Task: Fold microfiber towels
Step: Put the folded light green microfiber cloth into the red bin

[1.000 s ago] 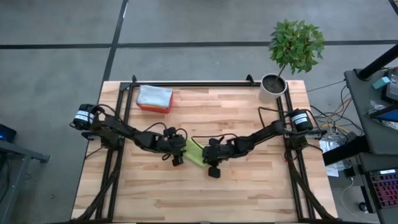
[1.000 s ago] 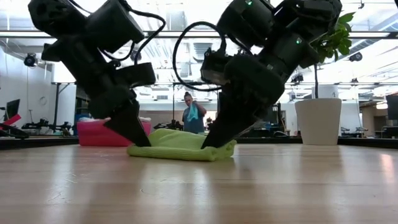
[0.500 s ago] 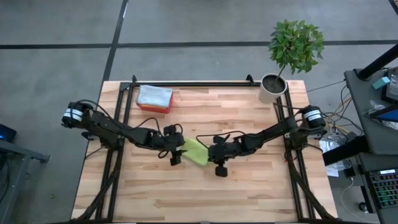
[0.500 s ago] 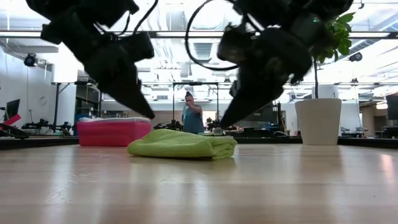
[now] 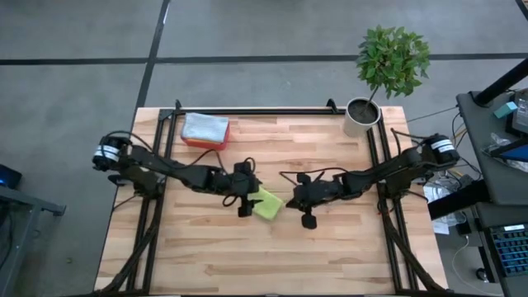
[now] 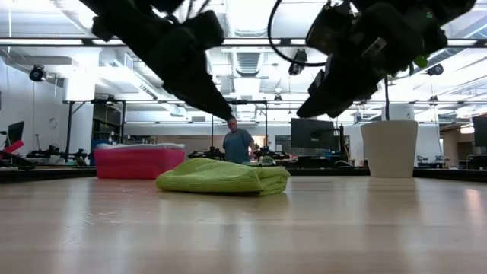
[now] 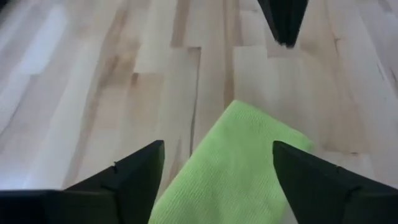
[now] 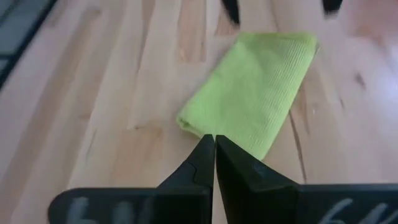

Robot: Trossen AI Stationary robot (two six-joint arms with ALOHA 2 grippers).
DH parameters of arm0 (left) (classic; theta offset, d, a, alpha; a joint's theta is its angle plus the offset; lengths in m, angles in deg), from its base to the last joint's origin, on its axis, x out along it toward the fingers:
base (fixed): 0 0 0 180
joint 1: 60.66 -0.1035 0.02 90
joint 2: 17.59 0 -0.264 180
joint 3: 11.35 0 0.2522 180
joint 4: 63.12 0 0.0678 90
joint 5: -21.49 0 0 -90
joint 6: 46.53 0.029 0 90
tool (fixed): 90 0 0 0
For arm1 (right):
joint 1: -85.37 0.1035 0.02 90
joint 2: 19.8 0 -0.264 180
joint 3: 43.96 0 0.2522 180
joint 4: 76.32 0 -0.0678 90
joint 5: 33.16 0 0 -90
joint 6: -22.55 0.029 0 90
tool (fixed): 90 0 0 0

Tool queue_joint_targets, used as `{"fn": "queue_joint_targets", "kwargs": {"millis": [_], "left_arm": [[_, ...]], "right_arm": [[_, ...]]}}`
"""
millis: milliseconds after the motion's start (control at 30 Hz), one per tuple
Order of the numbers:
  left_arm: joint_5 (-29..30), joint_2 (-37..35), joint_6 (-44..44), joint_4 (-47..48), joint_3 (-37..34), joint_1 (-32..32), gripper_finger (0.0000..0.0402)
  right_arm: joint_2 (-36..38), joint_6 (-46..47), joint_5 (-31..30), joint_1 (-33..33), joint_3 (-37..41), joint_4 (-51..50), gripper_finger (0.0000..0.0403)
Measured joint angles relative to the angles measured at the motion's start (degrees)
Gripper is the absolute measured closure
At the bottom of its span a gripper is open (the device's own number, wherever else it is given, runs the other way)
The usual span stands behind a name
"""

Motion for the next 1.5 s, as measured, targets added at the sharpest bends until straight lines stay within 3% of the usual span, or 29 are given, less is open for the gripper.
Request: {"fn": "queue_joint_targets", "kwargs": {"millis": [133,367,700,900,1233,1500], "left_arm": [[-5.54,3.65,3.08,-0.13,2.34,-2.25,0.0111],[-12.52,10.97,6.27,0.48,5.08,-6.91,0.0125],[-24.9,16.46,6.62,0.9,5.46,-10.34,0.0157],[-25.09,16.87,9.28,0.92,4.64,-10.41,0.0209],[-24.37,15.09,10.47,3.27,4.61,-10.41,0.0386],[-15.08,8.11,12.31,12.23,4.75,-10.45,0.0383]], "right_arm": [[3.11,-0.12,-0.01,-0.1,4.12,5.57,0.0394],[5.17,0.09,0.0,-0.11,9.26,13.09,0.0394],[4.67,0.12,-0.01,-0.11,10.31,14.88,0.0394],[4.69,0.0,0.0,-0.13,10.31,15.18,0.0394],[4.67,0.09,0.0,-0.13,10.31,15.59,0.0394],[4.71,0.11,0.0,-0.13,10.29,16.09,0.0394]]}}
